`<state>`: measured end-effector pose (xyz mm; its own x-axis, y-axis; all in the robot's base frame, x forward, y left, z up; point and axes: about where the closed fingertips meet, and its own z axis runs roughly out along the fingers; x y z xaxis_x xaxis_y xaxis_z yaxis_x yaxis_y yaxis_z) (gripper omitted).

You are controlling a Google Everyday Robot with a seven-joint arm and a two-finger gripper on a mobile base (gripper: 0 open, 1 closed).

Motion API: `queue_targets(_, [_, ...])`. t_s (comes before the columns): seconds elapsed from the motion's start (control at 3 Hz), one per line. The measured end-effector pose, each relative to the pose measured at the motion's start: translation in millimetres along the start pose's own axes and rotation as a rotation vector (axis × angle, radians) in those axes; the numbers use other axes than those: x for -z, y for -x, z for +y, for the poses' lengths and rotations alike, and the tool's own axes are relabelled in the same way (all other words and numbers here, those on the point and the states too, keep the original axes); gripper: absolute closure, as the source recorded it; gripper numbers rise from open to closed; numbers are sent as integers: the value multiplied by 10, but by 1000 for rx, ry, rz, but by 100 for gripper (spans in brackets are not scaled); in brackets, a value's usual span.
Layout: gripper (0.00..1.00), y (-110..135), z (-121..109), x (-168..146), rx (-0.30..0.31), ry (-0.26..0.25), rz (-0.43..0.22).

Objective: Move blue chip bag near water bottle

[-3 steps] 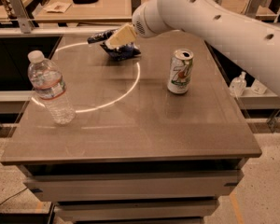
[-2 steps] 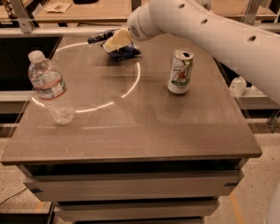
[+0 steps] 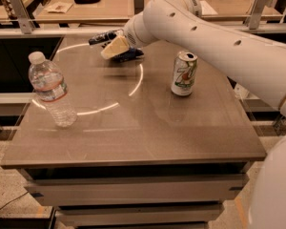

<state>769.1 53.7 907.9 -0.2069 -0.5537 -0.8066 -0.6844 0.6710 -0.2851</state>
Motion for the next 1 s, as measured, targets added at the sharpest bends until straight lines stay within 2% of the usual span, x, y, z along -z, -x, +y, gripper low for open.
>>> queue_targets(0.33, [0,-2,35,-50,2,10,-10])
queue_targets(1.0, [41,38,55,-26,-18,22,-38])
